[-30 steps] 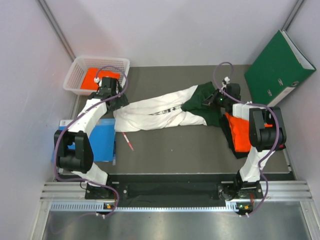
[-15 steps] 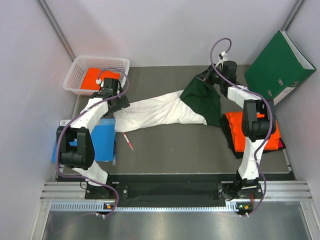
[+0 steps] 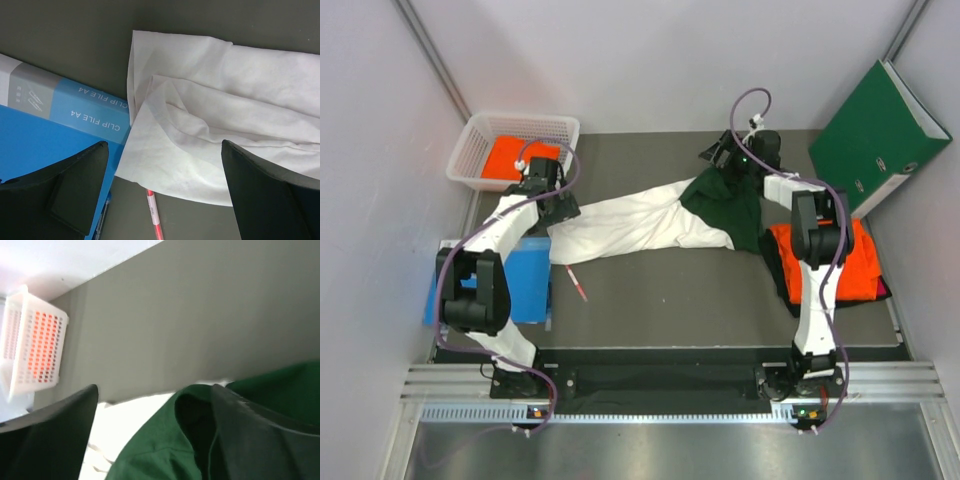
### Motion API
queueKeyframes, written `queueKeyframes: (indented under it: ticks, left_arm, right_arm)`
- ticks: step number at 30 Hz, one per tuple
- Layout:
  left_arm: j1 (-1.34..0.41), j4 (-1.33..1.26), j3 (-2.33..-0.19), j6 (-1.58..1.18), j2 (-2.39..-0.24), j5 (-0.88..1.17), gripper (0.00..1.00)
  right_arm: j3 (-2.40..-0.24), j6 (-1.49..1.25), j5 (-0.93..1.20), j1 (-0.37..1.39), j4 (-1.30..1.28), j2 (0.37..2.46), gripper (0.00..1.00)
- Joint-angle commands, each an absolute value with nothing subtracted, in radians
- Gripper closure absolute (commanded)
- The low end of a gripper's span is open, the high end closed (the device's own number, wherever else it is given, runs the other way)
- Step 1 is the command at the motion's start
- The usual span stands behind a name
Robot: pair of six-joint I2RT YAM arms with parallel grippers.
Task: Fold and stack the t-shirts
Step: Fold the tshirt
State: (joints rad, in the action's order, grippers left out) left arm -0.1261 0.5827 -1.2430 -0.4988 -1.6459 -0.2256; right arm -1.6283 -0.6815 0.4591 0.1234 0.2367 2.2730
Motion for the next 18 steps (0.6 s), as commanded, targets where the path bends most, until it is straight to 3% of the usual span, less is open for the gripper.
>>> queueKeyframes:
  ticks: [1, 10, 18]
  left_arm:
    - [-0.127, 0.558, -1.25, -0.476, -1.675, -0.241, 0.01]
    - [-0.127, 0.532, -1.322, -0.466, -1.81, -0.239, 0.01]
    - [-0.129, 0.557, -1.437, -0.437, -1.893, -0.271, 0.01]
  right_arm:
    - [-1.491, -0.615, 0.388, 0.141, 0.389, 2.07, 0.0]
    - [-1.212, -0.508, 0.298, 0.14, 0.275, 1.809, 0.0]
    - [-0.979, -0.586, 0.304, 0.135, 0.124, 1.606, 0.0]
